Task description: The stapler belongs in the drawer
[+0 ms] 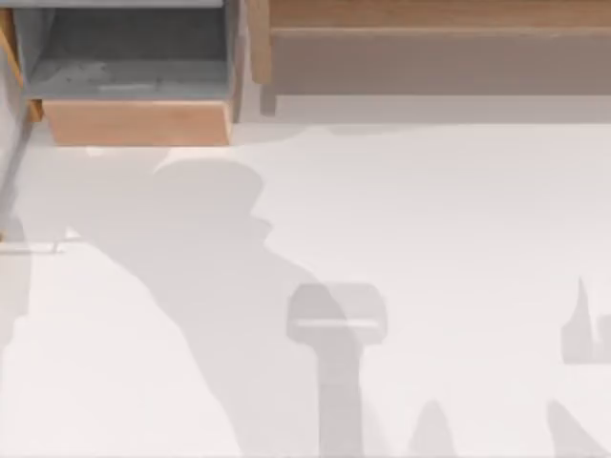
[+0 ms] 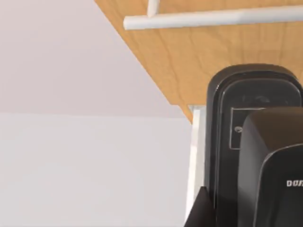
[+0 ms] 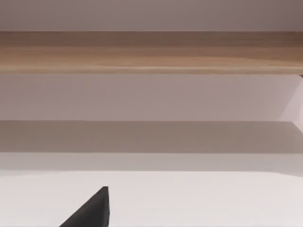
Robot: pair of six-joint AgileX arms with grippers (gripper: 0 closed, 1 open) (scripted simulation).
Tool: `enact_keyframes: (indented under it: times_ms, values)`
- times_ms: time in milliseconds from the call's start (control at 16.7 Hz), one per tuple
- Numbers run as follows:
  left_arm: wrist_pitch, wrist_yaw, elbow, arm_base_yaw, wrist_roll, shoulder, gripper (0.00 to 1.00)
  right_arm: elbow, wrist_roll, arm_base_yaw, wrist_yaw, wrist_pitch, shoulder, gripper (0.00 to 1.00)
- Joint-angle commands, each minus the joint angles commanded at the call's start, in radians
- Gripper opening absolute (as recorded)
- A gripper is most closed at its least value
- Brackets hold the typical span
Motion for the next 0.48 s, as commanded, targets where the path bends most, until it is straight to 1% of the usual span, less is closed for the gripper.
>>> enact_keyframes:
  times_ms: [240, 360, 480]
  values:
    - [0.005, 0.009, -0.004, -0.004, 0.005, -0.006, 0.0, 0.0, 0.0, 0.0, 0.0, 0.0, 0.0, 1.0]
    - [-0.024, 0.026, -0.043, -0.006, -0.004, 0.048, 0.0, 0.0, 0.0, 0.0, 0.0, 0.0, 0.0, 1.0]
    - [-0.066, 0.052, -0.079, -0.031, -0.018, 0.139, 0.0, 0.0, 0.0, 0.0, 0.0, 0.0, 0.0, 1.0]
